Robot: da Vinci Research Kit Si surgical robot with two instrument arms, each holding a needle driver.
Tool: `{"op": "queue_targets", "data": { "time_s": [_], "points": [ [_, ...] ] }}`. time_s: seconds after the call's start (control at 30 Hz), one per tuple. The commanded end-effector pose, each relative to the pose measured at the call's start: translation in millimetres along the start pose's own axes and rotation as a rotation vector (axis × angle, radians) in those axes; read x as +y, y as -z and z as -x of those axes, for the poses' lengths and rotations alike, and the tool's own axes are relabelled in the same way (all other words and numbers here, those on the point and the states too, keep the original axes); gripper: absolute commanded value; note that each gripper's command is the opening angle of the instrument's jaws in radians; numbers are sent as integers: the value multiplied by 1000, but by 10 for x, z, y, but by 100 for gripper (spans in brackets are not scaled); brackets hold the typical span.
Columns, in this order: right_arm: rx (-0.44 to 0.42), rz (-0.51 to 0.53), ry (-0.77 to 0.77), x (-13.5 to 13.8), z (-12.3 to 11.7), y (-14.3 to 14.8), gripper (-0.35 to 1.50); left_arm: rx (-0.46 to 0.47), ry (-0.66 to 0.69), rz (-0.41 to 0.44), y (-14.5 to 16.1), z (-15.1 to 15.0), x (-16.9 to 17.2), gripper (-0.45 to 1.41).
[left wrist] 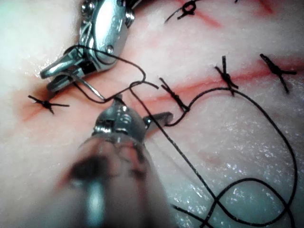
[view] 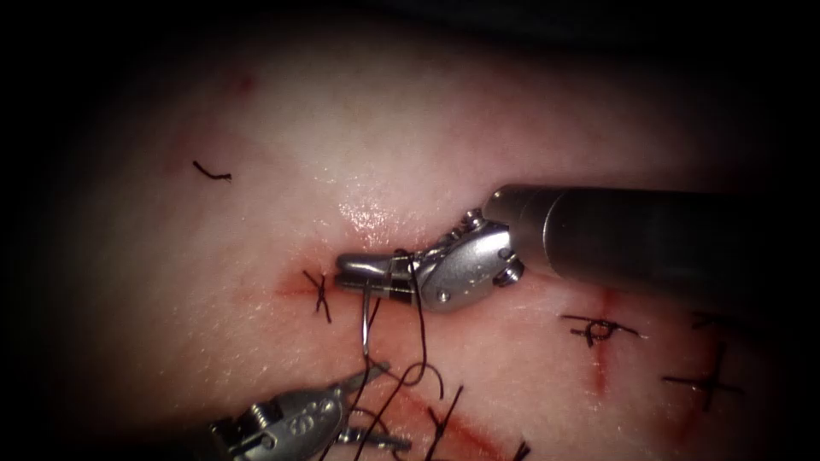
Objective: Wound Closure
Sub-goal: Pierce the skin above the incision with the needle in the right needle driver.
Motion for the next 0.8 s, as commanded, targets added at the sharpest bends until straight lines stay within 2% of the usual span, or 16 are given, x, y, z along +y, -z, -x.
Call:
{"op": "queue_targets", "data": {
  "time_s": [0.03, 0.27, 0.53, 0.8],
  "points": [
    [-3, -3, 3, -6, 10, -6, -35, 1, -1, 0, -7, 0, -1, 42],
    [-37, -23, 32, -25, 26, 0, -35, -24, -8, -2, -8, 6, 3, 41],
    [-86, -56, -50, -53, 60, 10, -35, -30, -9, 0, -9, 7, 3, 41],
    [-129, -95, -117, -75, 74, 17, -35, -32, -10, 1, -9, 7, 3, 41]
  ]
}}
